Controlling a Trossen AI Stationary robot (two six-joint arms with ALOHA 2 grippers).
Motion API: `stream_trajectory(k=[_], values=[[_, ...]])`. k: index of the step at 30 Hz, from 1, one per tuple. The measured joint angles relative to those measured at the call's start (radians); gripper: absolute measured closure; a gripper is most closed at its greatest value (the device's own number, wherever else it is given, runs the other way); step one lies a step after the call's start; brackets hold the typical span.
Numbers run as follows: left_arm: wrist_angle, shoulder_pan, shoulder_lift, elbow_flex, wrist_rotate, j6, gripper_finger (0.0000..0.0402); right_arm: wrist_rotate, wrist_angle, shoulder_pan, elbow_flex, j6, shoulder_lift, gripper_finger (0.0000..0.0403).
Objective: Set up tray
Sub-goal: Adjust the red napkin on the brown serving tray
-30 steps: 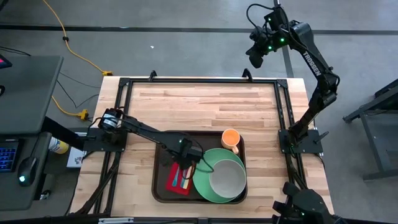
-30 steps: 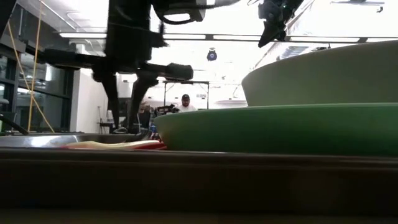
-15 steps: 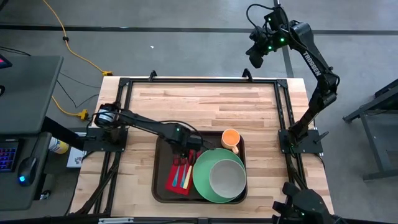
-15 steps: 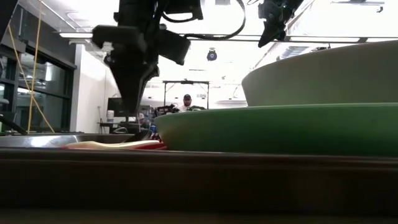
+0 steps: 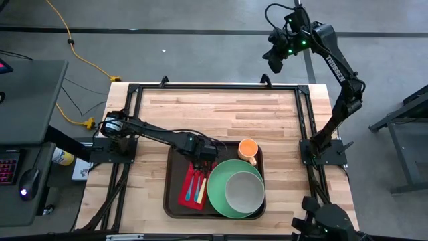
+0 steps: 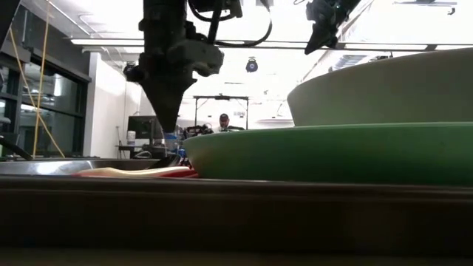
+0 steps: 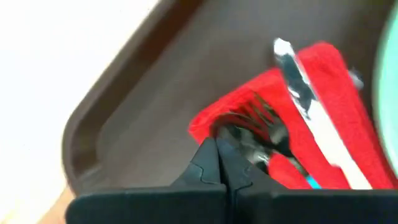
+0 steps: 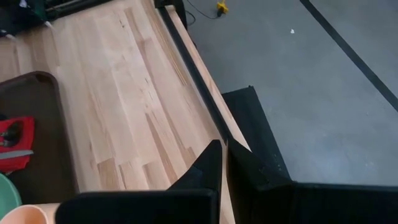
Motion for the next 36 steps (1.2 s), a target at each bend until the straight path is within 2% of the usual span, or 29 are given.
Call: stream_trajectory(k=[3, 6, 10, 14, 16, 22, 28, 32, 36], values=[[-0.069, -0.001, 0.000, -0.001, -0.045, -0.127, 0.0372, -0.012, 0.003, 0.000, 0.000, 0.000, 0.000, 0.0403], [-0.120, 0.000, 0.000, -0.002, -0.059, -0.160, 0.0354, -0.035, -0.003, 0.000, 0.000, 0.000, 0.000, 0.0403], [-0.144, 0.000, 0.000, -0.002, -0.058, -0.072, 0.0365, -0.177, -0.038, 0.005, 0.000, 0.002, 0.000, 0.0403], [-0.188, 0.000, -0.006, -0.002, -0.061, -0.061, 0.0390, -0.316, -0.080, 0.073, 0.000, -0.036, -0.012, 0.0403], [-0.212, 0.001, -0.028, -0.003, -0.082, -0.061, 0.0389, -0.299, -0.070, 0.134, -0.001, -0.044, -0.036, 0.0403], [-0.356, 0.036, -0.138, -0.002, -0.174, -0.057, 0.0359, -0.148, -0.064, 0.342, 0.000, -0.025, -0.098, 0.0403], [-0.500, 0.095, -0.332, -0.003, -0.327, 0.009, 0.0390, -0.106, -0.049, 0.568, -0.003, 0.088, -0.118, 0.0403], [-0.501, 0.134, -0.504, -0.024, -0.422, 0.101, 0.0381, 0.051, 0.099, 0.711, -0.090, 0.236, -0.117, 0.0403], [-0.507, 0.175, -0.670, -0.089, -0.439, 0.197, 0.0355, 0.083, 0.359, 0.818, -0.255, 0.409, -0.116, 0.0403]])
